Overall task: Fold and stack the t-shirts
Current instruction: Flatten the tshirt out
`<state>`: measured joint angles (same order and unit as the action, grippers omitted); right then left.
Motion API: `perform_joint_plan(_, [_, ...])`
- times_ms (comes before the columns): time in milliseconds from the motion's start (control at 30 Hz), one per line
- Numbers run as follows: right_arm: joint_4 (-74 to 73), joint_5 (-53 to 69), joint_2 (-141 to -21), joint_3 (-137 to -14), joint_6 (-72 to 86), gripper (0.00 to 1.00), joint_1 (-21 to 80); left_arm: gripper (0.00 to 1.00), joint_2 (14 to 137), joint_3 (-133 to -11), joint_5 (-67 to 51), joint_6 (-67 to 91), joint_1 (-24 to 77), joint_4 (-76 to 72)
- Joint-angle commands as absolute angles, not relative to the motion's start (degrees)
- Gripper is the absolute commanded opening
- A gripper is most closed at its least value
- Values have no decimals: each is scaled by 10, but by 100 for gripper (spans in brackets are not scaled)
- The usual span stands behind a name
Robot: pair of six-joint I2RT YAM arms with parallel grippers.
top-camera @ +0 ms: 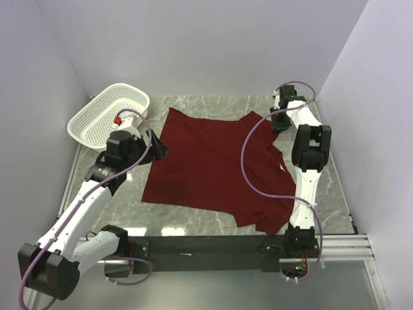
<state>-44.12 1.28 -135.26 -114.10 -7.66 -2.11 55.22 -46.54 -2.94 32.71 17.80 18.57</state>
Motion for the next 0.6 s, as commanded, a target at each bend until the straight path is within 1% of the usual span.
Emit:
perform_joint_plan(0, [-468,15,-1372,-1176,-85,28,-18,92,547,-464,-62,340,175,185])
perform_joint_plan(33, [-467,13,-1375,-1180,-86,23,-18,92,545,-457,-67,342,176,185])
perform_joint_plan(67, [-466,12,-1377,-1182,-90,15,-18,92,545,-454,-76,344,176,185])
perform_joint_plan(133, [-459,4,-1381,-1190,-93,7,-20,92,541,-443,-81,347,176,186])
perform_joint_plan(167, [-455,1,-1382,-1195,-98,0,-21,92,541,-439,-83,347,176,186])
perform_joint_plan(367, [-387,-100,-1382,-1241,-140,0,-23,91,546,-429,-89,350,175,184])
perform_joint_plan(467, [-369,-107,-1393,-1270,-174,0,-23,91,563,-429,-99,348,176,177])
perform_joint_plan(567, [-356,-109,-1403,-1282,-222,6,-19,91,587,-431,-114,348,176,171])
